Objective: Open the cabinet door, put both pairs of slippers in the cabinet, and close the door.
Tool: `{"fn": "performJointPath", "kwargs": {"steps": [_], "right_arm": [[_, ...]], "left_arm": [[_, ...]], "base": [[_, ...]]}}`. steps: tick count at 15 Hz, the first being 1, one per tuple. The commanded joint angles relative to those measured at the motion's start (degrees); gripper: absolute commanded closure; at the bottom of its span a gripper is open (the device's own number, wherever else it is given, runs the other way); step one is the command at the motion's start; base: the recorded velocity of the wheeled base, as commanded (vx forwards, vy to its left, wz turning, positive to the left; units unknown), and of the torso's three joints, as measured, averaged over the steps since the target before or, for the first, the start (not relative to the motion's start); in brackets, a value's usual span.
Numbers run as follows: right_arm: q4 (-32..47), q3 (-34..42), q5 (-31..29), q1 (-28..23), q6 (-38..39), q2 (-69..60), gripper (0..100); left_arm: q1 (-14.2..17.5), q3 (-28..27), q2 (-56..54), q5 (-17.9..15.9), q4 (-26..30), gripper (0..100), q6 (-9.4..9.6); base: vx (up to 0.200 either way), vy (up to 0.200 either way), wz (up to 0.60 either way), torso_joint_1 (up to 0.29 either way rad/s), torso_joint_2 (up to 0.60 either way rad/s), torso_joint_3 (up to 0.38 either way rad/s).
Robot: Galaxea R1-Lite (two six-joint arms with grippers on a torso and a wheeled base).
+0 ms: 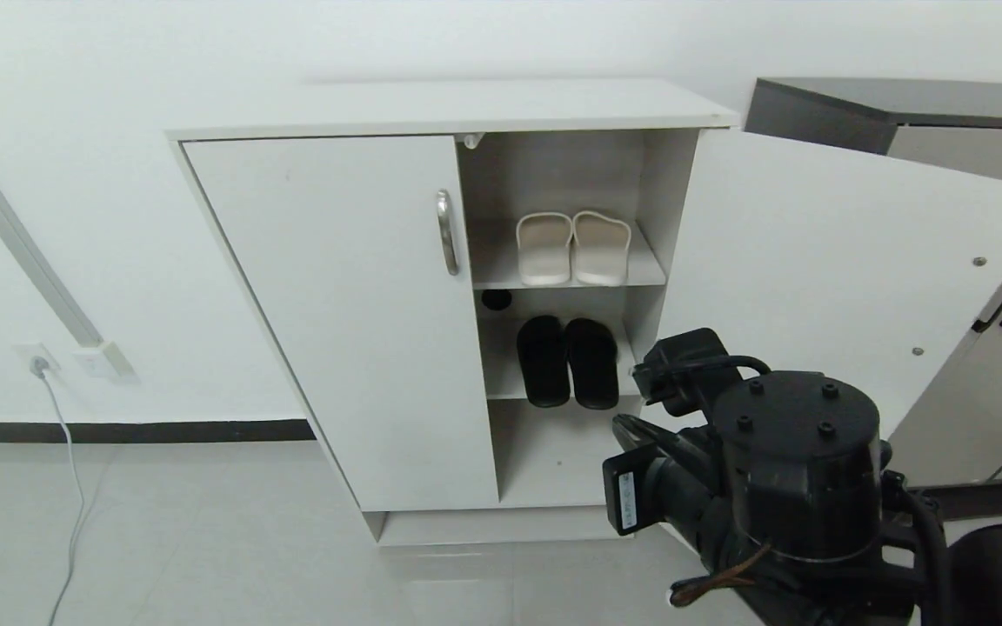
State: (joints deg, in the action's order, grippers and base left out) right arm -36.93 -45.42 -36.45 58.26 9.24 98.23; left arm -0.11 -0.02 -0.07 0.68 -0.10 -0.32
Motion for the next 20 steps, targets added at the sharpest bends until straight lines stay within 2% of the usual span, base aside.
{"fn": "performJointPath", "kwargs": {"steps": [1, 11, 20], "right_arm": [[0.10, 0.07, -0.02, -0.16, -0.01, -0.06, 100], [0.01, 0.16, -0.02, -0.16, 0.08, -0.23, 100], [0.01, 0.33, -0.02, -0.16, -0.01, -0.32, 100]], "left_arm": [[0.02, 0.02, 0.07, 0.02, 0.01, 100, -0.03], [0.02, 0.02, 0.07, 0.02, 0.01, 100, -0.03], [0.02, 0.02, 0.07, 0.02, 0.01, 100, -0.03]], "base": [[0.000, 0.000, 0.00, 0.022, -0.52, -0.369], [0.000, 0.000, 0.00, 0.122, -0.47, -0.341], [0.000, 0.000, 0.00, 0.200, -0.51, -0.316]]}}
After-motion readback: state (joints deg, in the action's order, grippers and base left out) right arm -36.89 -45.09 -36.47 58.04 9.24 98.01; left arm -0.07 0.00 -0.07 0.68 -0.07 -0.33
